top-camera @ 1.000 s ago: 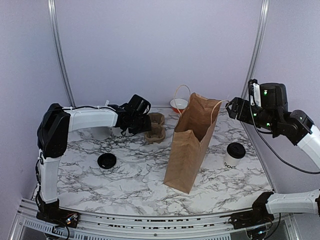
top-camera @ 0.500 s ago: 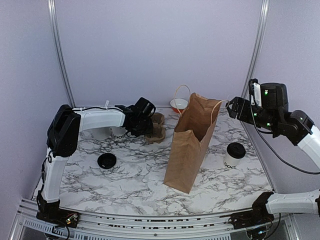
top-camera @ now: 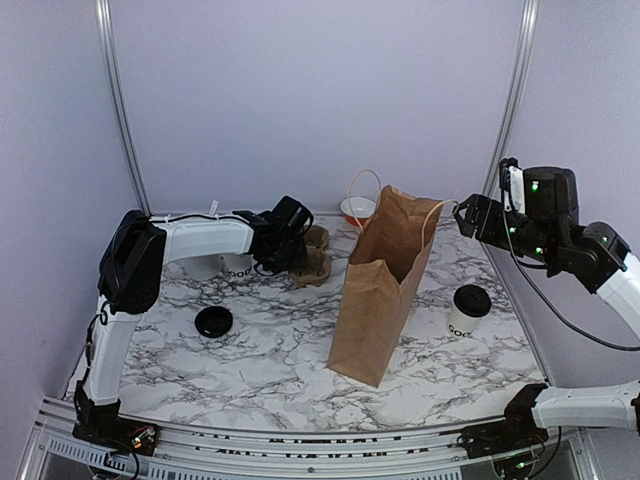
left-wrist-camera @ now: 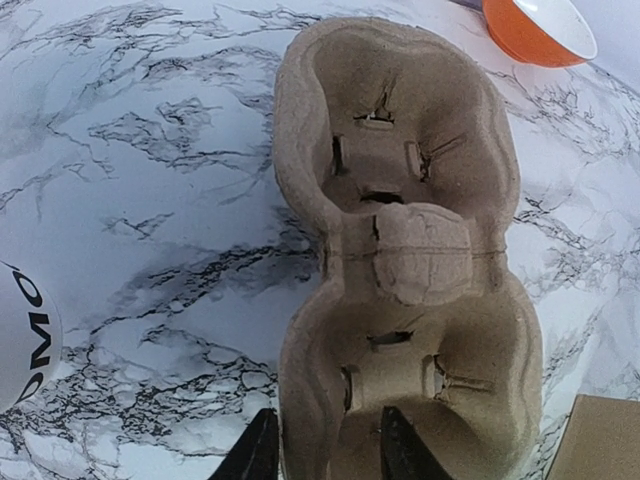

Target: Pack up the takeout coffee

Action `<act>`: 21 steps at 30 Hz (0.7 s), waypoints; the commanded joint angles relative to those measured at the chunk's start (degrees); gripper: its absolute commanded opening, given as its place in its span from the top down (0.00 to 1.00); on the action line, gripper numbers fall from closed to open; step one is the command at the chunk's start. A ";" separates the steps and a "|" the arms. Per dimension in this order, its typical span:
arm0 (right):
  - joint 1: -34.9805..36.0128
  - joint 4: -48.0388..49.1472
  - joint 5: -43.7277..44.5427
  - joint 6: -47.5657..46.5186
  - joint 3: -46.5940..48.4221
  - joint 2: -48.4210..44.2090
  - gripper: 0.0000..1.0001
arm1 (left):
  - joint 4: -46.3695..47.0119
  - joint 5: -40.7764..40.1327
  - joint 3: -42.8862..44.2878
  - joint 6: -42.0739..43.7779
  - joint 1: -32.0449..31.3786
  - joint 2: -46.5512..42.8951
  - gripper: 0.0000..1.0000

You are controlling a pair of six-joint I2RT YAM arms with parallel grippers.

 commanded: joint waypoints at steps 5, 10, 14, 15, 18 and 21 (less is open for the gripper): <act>-0.52 0.91 0.43 0.49 0.35 -0.72 0.16 | -2.15 -1.31 2.26 0.48 0.19 1.87 0.69; -0.52 0.91 0.36 0.45 0.41 -0.72 0.16 | -2.34 -1.73 2.34 0.49 0.23 1.86 0.71; -0.50 0.91 0.34 0.39 0.36 -0.72 0.16 | -2.41 -1.69 2.56 0.47 0.23 2.19 0.71; -0.47 0.91 0.29 0.46 0.38 -0.72 0.16 | -2.39 -1.67 2.65 0.48 0.25 2.33 0.72; -0.51 0.91 0.42 0.52 0.33 -0.85 0.16 | -2.41 -1.50 2.78 0.46 0.25 2.56 0.77; -0.47 0.87 0.44 0.43 0.32 -0.89 0.16 | -2.42 -1.58 2.87 0.52 0.25 2.56 0.78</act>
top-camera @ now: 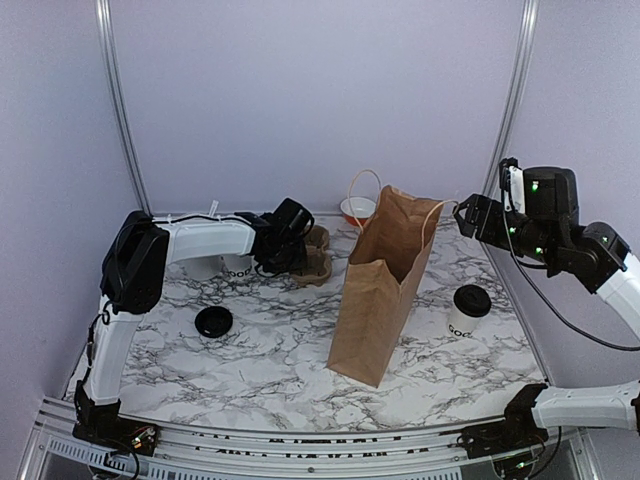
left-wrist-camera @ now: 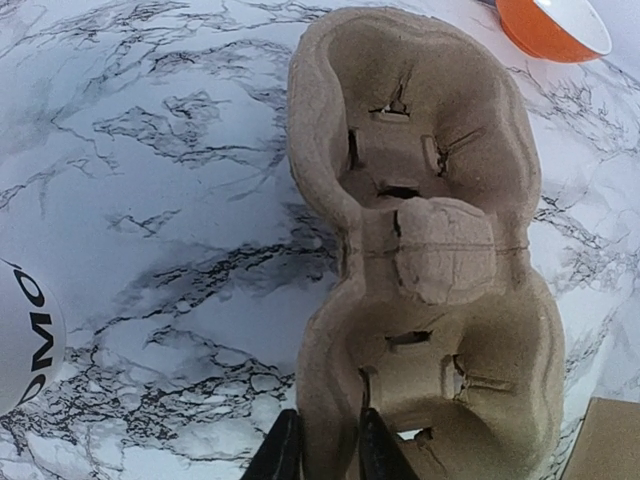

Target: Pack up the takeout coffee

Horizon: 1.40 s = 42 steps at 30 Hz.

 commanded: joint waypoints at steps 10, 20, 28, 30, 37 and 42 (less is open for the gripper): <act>-0.52 0.76 0.55 0.46 0.48 -1.01 0.16 | -1.64 -1.26 1.92 1.35 0.23 0.06 0.87; -0.49 1.02 0.26 0.54 0.34 -0.70 0.16 | -1.95 -0.73 0.37 3.60 0.33 -3.22 0.92; -0.52 0.94 0.24 0.76 0.33 -0.61 0.16 | -1.41 3.78 -4.35 3.15 0.38 -7.33 0.93; -0.52 1.00 0.07 0.71 0.24 -0.46 0.16 | -0.94 5.16 -6.36 2.90 0.43 -8.73 0.93; -0.52 1.36 -0.83 0.89 0.26 0.46 0.16 | 2.27 9.69 -15.55 1.66 0.43 -14.91 0.96; -0.47 1.63 -1.08 0.89 0.26 1.12 0.16 | 5.38 12.31 -23.09 0.75 0.01 -19.74 0.84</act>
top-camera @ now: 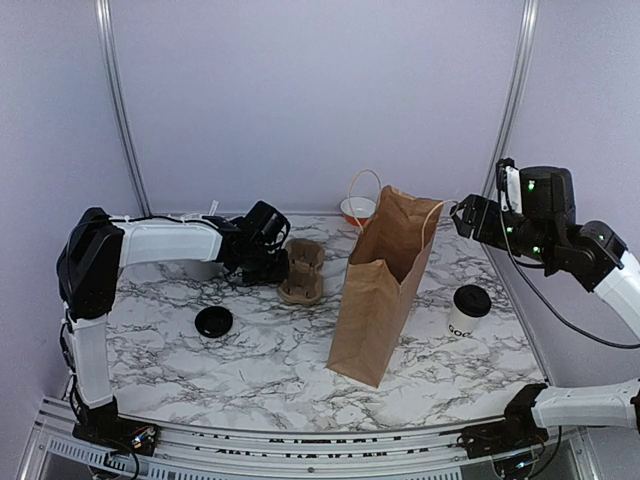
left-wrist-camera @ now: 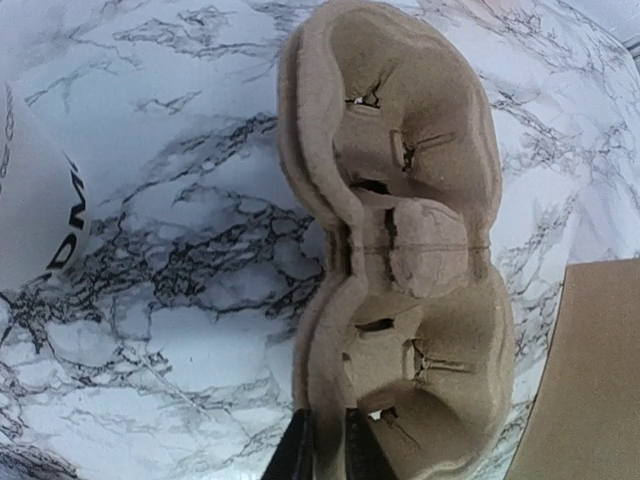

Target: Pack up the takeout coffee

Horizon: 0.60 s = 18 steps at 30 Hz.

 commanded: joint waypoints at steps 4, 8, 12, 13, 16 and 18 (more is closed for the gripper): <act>-0.51 1.64 -1.10 0.87 0.37 1.10 0.16 | 3.47 2.79 -8.84 -0.92 -0.94 -8.14 0.80; -0.52 1.91 -1.29 0.76 0.45 1.77 0.16 | 3.41 0.51 -10.40 0.09 -2.24 -9.96 0.71; -0.52 1.99 -1.03 0.43 0.42 2.13 0.16 | 2.83 -1.38 -9.19 1.88 -4.30 -9.43 0.66; -0.52 1.88 -0.95 0.35 0.45 2.20 0.16 | 2.39 -1.55 -8.38 2.14 -5.04 -8.76 0.65; -0.51 1.71 -0.76 0.15 0.68 2.23 0.16 | 0.87 -2.29 -4.69 3.48 -6.91 -6.06 0.62; -0.51 1.48 -0.53 0.02 0.78 2.23 0.16 | -0.73 -3.59 -1.28 4.76 -8.15 -3.53 0.61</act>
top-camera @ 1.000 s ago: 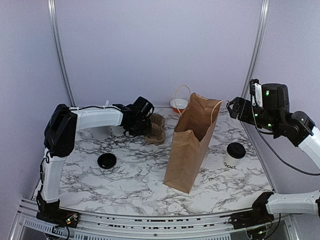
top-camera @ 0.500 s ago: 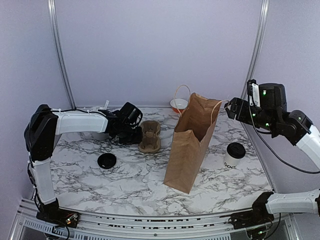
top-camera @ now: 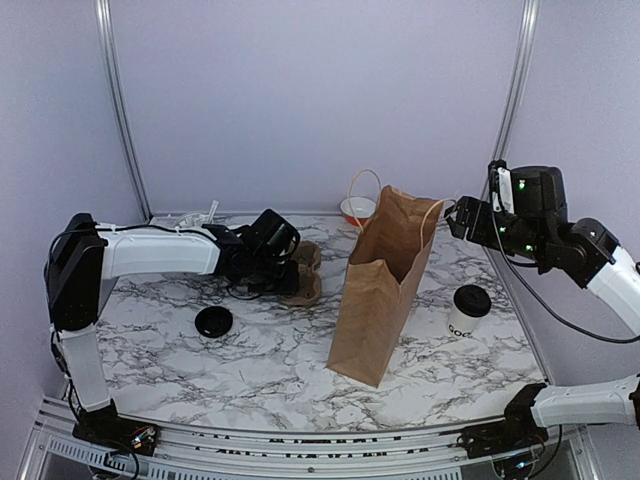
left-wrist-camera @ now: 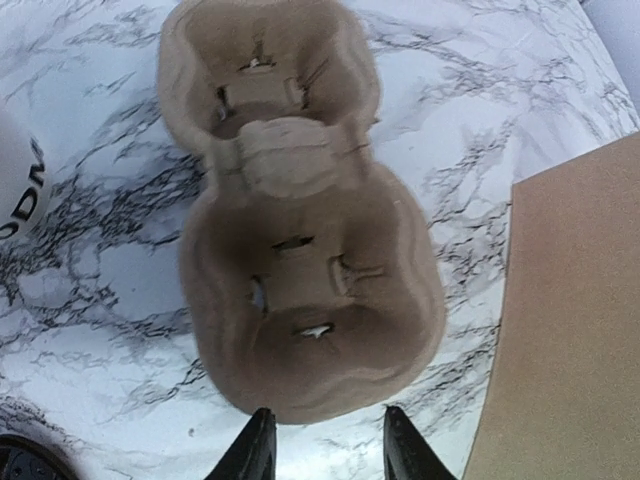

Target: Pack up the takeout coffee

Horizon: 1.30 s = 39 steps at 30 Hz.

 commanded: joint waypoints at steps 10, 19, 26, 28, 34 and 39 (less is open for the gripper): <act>-0.51 -0.09 1.29 0.00 0.85 -1.16 0.16 | -6.81 -5.35 19.31 5.79 -3.46 14.26 0.59; -0.48 -0.11 1.06 0.31 0.68 -1.19 0.16 | -8.92 -6.13 22.94 6.60 -4.44 17.77 0.56; -0.49 0.00 0.96 0.29 0.68 -1.11 0.16 | -9.22 -5.70 23.66 7.01 -4.81 18.89 0.56; -0.52 -0.01 0.98 0.28 0.68 -1.17 0.16 | -9.51 -5.98 24.01 7.06 -4.83 19.40 0.56; -0.50 -0.09 0.92 0.36 0.78 -1.34 0.16 | -10.04 -7.19 24.87 7.04 -4.91 20.42 0.57; -0.52 -0.29 1.12 0.41 0.87 -1.45 0.16 | -10.11 -7.00 25.28 6.85 -4.88 20.75 0.61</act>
